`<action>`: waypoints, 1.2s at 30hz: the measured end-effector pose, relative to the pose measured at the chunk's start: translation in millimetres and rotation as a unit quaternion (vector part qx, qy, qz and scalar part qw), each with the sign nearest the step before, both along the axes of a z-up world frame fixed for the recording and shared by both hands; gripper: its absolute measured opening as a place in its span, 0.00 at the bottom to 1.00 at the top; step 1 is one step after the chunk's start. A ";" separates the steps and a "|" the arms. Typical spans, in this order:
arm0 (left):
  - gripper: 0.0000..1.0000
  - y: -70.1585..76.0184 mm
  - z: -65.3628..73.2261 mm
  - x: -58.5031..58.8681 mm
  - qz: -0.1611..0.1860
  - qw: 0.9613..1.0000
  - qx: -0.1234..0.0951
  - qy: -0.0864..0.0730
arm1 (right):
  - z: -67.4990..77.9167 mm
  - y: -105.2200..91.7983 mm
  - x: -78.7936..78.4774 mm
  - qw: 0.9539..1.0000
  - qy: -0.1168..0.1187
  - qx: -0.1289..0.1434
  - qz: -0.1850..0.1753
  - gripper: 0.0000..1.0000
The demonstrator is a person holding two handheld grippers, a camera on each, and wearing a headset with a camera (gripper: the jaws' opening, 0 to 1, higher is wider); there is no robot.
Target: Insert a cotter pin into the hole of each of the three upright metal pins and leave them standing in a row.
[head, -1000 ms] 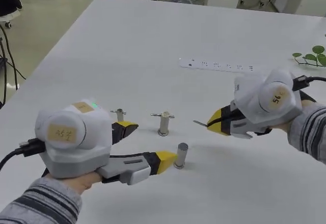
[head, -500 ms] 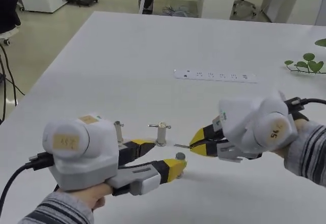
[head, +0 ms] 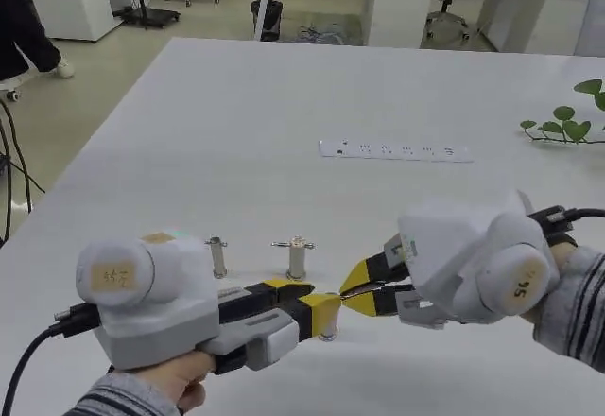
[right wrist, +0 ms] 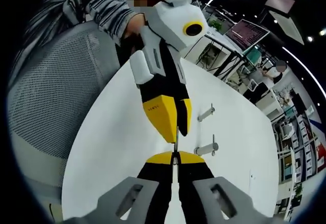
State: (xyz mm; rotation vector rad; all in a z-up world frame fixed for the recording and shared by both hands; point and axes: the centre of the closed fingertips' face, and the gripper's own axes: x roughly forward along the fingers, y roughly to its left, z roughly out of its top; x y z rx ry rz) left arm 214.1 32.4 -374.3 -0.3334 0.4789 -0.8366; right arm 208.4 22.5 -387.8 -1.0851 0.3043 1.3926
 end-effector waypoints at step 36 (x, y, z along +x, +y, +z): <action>0.00 -6.2 13.2 -14.0 -0.086 0.992 0.031 -0.088 | 10.4 -2.9 -4.0 0.998 0.044 0.038 -0.038 0.01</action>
